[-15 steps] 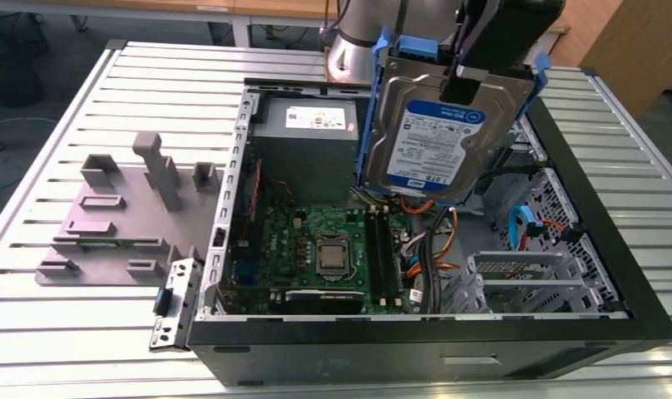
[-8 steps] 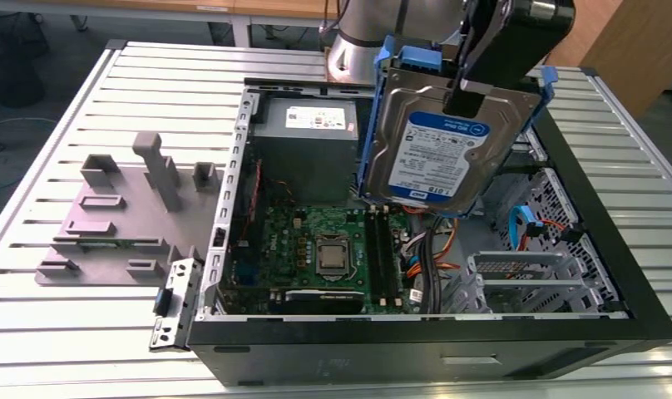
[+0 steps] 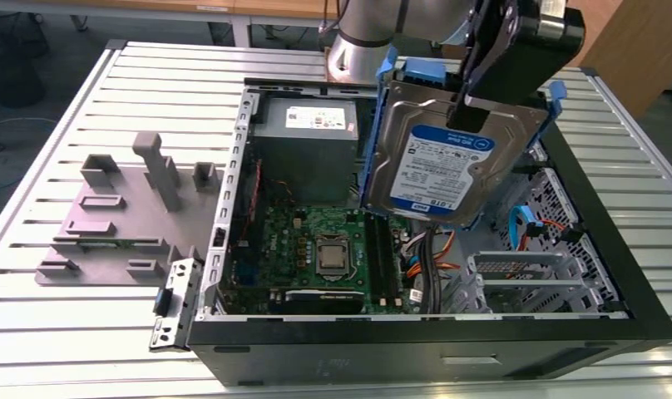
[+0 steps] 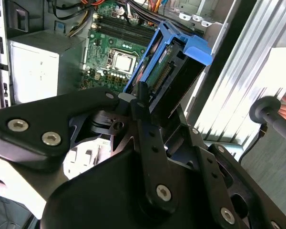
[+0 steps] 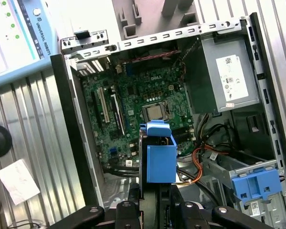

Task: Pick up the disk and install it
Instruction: 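Pick up the disk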

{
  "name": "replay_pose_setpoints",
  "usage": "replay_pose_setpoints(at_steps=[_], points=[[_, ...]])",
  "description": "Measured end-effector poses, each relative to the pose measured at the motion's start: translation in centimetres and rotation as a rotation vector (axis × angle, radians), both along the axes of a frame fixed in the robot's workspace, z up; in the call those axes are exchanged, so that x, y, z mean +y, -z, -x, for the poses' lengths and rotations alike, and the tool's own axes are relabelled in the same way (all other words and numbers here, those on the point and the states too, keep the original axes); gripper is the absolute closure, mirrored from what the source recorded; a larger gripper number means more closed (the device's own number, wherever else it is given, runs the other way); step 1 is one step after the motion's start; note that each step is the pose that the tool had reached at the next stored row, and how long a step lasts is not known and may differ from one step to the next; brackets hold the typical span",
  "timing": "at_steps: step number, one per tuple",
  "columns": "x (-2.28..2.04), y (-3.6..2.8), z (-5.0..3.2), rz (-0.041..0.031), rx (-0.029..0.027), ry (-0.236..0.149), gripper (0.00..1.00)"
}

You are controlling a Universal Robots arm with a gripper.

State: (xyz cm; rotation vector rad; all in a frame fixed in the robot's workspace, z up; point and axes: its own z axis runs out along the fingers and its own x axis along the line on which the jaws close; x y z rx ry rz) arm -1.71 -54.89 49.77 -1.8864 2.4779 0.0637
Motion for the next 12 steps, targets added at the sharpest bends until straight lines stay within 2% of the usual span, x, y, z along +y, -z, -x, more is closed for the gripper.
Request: replay_pose_setpoints(at_steps=[5,12], points=[[-0.56,0.08,0.00,-0.0001,-0.0001,0.012,0.65],[-0.91,0.40,0.00,-0.0001,-0.0001,0.031,0.65]])
